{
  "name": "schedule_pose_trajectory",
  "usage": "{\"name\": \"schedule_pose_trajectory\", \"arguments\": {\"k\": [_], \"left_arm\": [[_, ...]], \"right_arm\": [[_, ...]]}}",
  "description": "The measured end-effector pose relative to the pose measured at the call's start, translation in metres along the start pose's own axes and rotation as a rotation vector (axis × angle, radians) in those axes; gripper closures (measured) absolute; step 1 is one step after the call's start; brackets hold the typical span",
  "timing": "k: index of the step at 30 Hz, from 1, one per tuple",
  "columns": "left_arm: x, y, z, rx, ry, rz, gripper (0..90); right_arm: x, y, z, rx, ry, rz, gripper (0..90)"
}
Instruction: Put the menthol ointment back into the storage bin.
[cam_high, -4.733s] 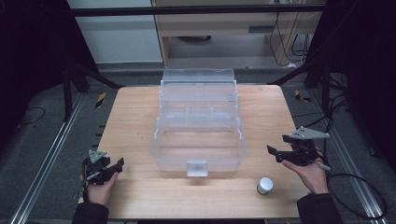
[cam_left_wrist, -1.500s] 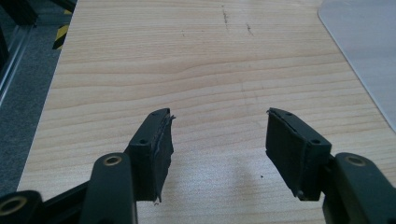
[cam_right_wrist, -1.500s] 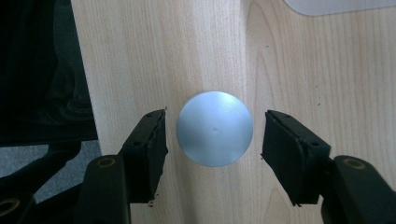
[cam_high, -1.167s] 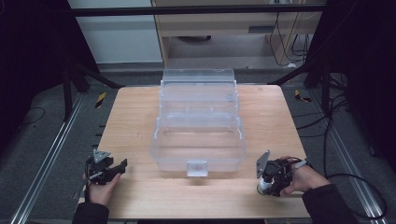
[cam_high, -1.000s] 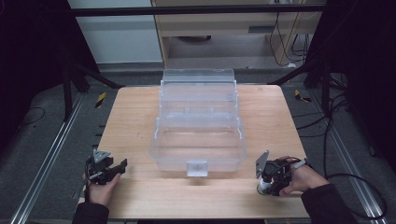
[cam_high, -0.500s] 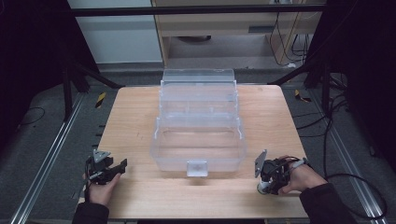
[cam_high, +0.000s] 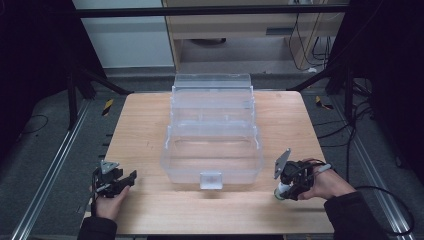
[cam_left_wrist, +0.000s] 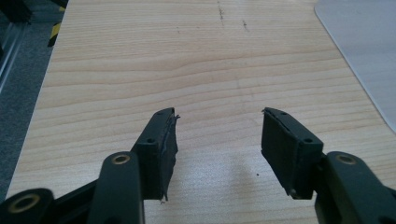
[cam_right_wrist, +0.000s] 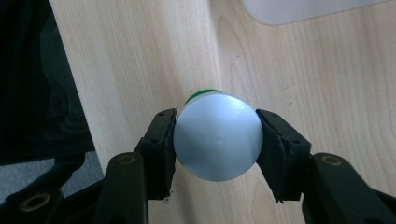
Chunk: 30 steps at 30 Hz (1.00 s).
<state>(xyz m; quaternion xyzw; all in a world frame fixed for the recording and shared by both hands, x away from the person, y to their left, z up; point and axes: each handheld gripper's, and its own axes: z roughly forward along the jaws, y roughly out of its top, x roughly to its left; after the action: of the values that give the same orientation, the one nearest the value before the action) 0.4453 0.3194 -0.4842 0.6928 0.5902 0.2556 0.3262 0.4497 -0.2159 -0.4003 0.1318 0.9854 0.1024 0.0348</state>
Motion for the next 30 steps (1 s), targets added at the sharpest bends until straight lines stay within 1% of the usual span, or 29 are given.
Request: {"name": "schedule_pose_trajectory", "arguments": {"k": [1,5,7,13,14,15,17,23,27,30], "left_arm": [[0.0,0.0,0.0,0.002,-0.003,-0.001,47.6],[0.001,0.0,0.0,0.004,-0.005,-0.001,50.6],[0.001,0.0,0.0,0.004,-0.007,-0.001,52.6],[0.0,0.0,0.0,0.005,-0.002,0.008,50.4],[0.0,0.0,0.0,0.004,-0.002,0.007,49.8],[0.0,0.0,0.001,0.005,-0.001,0.007,48.9],[0.0,0.0,0.001,0.005,0.0,0.007,48.1],[0.0,0.0,0.001,0.005,-0.002,0.011,47.0],[0.0,0.0,0.002,0.009,-0.006,0.014,46.4],[-0.001,-0.001,0.002,0.01,-0.008,0.017,46.0]], "right_arm": [[-0.002,0.001,-0.004,-0.009,-0.001,0.018,50.4],[-0.005,0.003,-0.009,-0.021,-0.003,0.037,50.4],[-0.006,0.005,-0.014,-0.033,-0.002,0.061,50.4],[-0.007,0.009,-0.021,-0.041,-0.006,0.077,50.4],[-0.008,0.009,-0.022,-0.045,-0.003,0.082,50.4],[-0.008,0.01,-0.024,-0.049,0.007,0.099,50.4],[-0.009,0.011,-0.026,-0.047,-0.004,0.091,50.4],[-0.01,0.014,-0.032,-0.058,-0.011,0.096,50.4],[-0.011,0.017,-0.035,-0.057,-0.006,0.099,50.4],[-0.011,0.019,-0.039,-0.063,-0.006,0.11,50.5]]}}
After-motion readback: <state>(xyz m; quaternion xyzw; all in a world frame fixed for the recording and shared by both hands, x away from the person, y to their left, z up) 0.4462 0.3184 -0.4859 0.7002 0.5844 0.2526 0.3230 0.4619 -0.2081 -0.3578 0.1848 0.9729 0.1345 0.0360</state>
